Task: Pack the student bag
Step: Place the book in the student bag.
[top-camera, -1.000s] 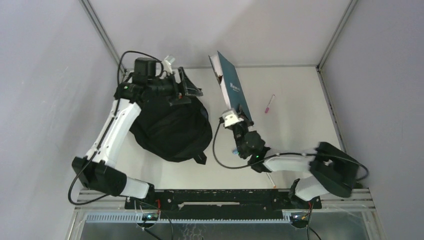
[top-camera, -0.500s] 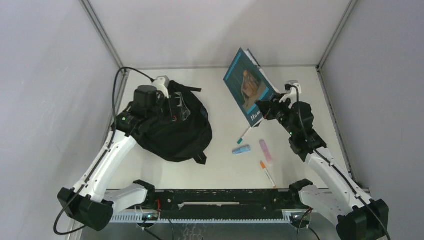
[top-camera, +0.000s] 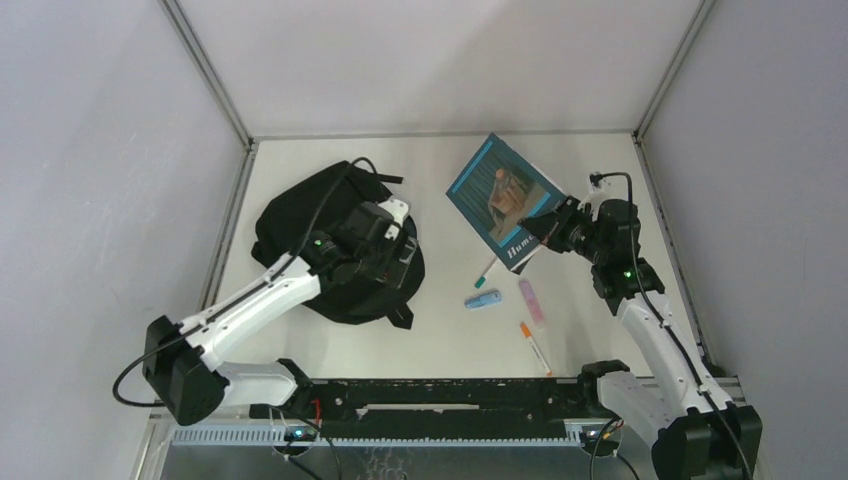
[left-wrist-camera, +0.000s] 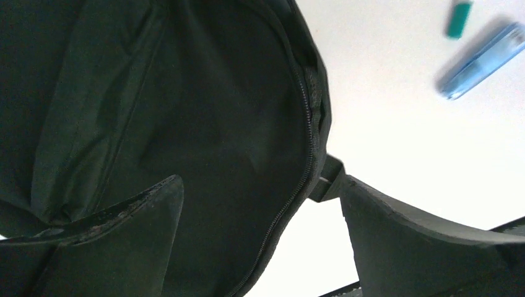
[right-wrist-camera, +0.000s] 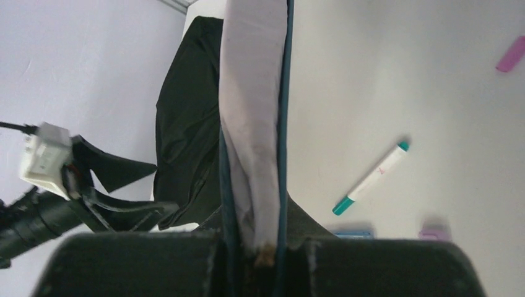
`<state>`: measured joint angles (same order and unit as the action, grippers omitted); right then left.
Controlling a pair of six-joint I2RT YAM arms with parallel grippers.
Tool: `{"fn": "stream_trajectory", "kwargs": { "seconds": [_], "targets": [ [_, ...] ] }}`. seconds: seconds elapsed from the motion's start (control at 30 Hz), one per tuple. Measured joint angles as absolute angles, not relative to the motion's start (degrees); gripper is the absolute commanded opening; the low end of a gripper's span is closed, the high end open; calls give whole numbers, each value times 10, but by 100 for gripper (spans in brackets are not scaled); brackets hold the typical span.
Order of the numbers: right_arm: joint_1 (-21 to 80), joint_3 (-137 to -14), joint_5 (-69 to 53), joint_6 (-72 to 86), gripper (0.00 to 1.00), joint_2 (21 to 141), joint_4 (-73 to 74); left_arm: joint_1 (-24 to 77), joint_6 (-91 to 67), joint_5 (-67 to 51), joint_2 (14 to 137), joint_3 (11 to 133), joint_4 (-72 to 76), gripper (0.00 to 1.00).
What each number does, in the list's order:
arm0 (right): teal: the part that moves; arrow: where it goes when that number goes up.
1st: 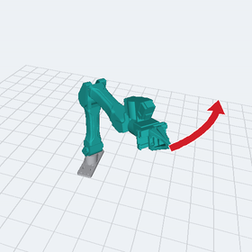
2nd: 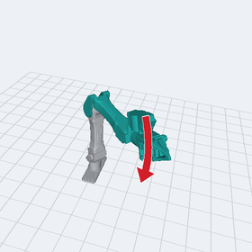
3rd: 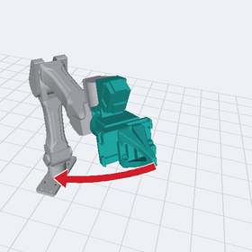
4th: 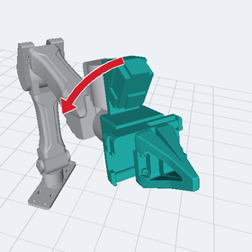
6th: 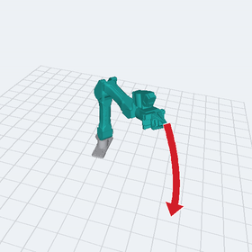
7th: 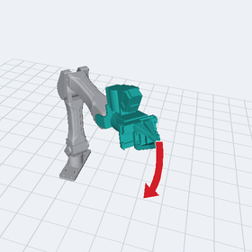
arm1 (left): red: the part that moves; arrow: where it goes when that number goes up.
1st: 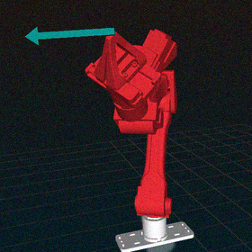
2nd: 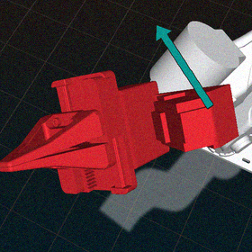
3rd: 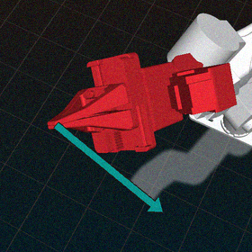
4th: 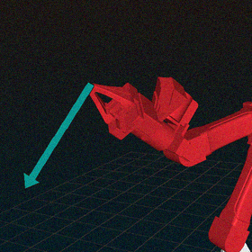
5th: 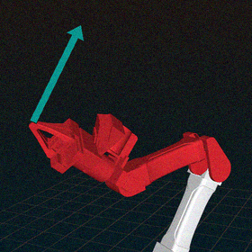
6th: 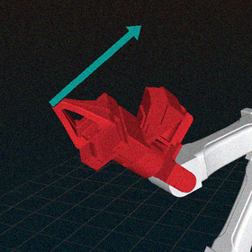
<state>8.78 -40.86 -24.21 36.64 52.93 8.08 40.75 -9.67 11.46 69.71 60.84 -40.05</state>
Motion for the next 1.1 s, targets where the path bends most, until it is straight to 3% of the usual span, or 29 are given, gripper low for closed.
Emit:
{"fn": "stream_trajectory", "kwargs": {
  "seconds": [0.17,0.43,0.7,0.87,1.1],
  "targets": [
    [64,-409,-246,379,0,529,100,425,-90,150,747,609,-419,84],
    [61,-409,-250,387,0,529,110,425,-90,149,775,610,-430,81],
    [60,-409,-259,392,0,546,110,425,-92,107,774,610,-429,86],
    [60,-409,-261,394,0,549,109,425,-102,68,769,609,-413,74],
    [60,-403,-268,401,0,550,96,425,-121,93,803,610,-409,68]
  ]
}}
